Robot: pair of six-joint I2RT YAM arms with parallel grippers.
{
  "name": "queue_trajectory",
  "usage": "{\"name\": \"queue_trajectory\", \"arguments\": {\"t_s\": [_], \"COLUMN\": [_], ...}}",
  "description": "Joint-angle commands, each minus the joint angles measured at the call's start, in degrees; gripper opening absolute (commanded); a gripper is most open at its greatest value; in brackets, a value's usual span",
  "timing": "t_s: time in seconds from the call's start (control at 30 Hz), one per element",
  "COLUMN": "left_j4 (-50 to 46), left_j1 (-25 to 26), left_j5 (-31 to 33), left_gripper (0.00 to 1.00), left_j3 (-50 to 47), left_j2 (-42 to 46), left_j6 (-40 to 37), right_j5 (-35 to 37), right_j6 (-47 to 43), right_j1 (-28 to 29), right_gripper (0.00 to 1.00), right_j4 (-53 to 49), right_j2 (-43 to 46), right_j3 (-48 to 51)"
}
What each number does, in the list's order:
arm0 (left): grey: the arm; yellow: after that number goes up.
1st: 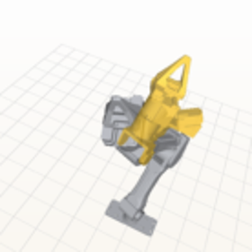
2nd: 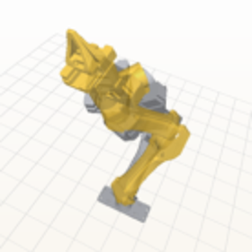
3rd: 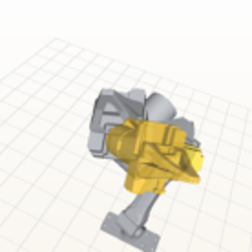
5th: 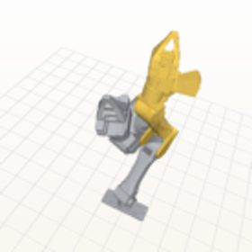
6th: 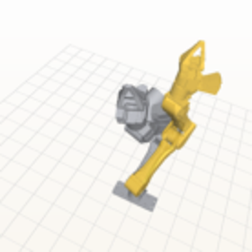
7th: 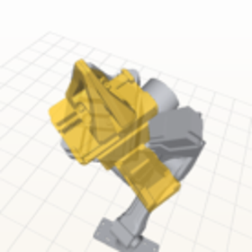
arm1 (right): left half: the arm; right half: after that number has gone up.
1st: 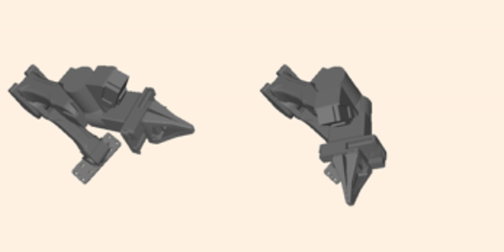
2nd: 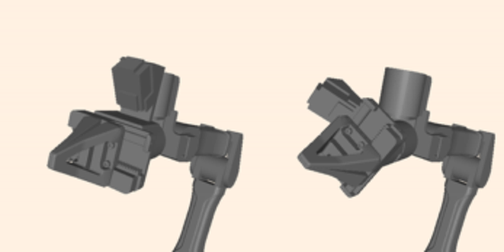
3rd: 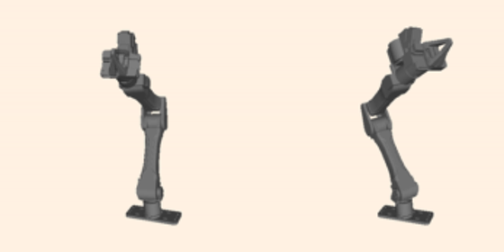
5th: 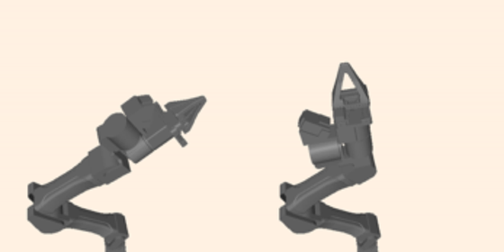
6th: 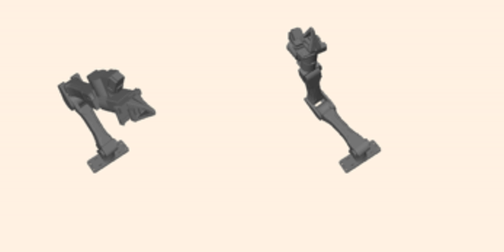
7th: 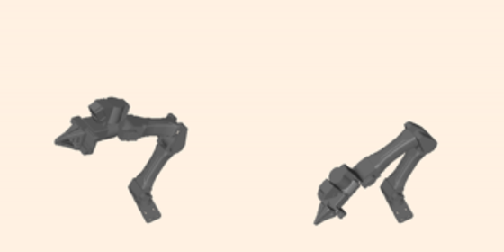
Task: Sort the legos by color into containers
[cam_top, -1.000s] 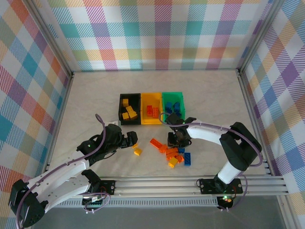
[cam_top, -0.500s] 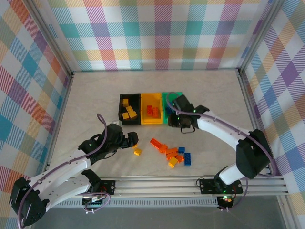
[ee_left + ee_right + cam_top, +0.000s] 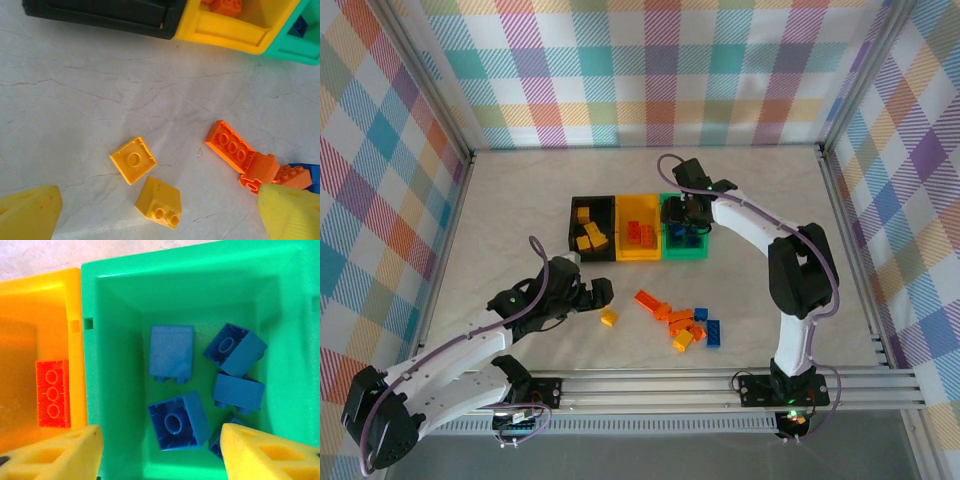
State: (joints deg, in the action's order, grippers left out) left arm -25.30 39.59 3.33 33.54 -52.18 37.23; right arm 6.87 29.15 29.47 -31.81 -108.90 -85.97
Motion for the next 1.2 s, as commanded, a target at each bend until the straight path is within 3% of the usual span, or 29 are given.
{"name": "queue_trajectory", "arguments": {"t_s": [0.0, 0.13, 0.4, 0.57, 0.73, 0.87, 1.17], "left_j4": [0.5, 3.2, 5.9, 4.5, 1.6, -1.6, -3.6], "left_j1": [-0.7, 0.6, 16.1, 22.1, 24.1, 25.5, 26.1], "left_j5": [-2.5, -5.9, -3.8, -2.7, -3.2, -1.8, -4.3], "left_gripper": [1.0, 1.0, 0.92, 0.81, 0.78, 0.83, 0.79], "left_j3": [3.2, 6.0, 20.4, 30.7, 38.6, 43.0, 45.9], "left_j2": [-1.5, -6.3, -28.9, -42.2, -51.2, -55.9, -60.5], "left_j6": [-2.5, -3.0, -6.2, -10.1, -14.2, -16.8, -18.6], "right_j5": [-0.3, 0.4, 1.4, 0.8, 1.1, 0.7, -1.1], "right_j6": [-0.6, 0.8, 5.8, 7.7, 7.2, 6.7, 6.5], "right_j1": [-0.1, -0.2, -1.7, -4.4, -6.5, -8.4, -11.4], "right_gripper": [0.68, 0.7, 0.7, 0.7, 0.7, 0.7, 0.7], "right_j4": [-0.3, 1.7, 3.9, 4.5, 1.9, 1.0, 1.3], "right_j2": [3.2, 10.0, 26.9, 38.1, 46.1, 49.7, 51.8], "right_j3": [-1.9, 4.3, 26.9, 38.4, 42.9, 44.5, 46.0]}}
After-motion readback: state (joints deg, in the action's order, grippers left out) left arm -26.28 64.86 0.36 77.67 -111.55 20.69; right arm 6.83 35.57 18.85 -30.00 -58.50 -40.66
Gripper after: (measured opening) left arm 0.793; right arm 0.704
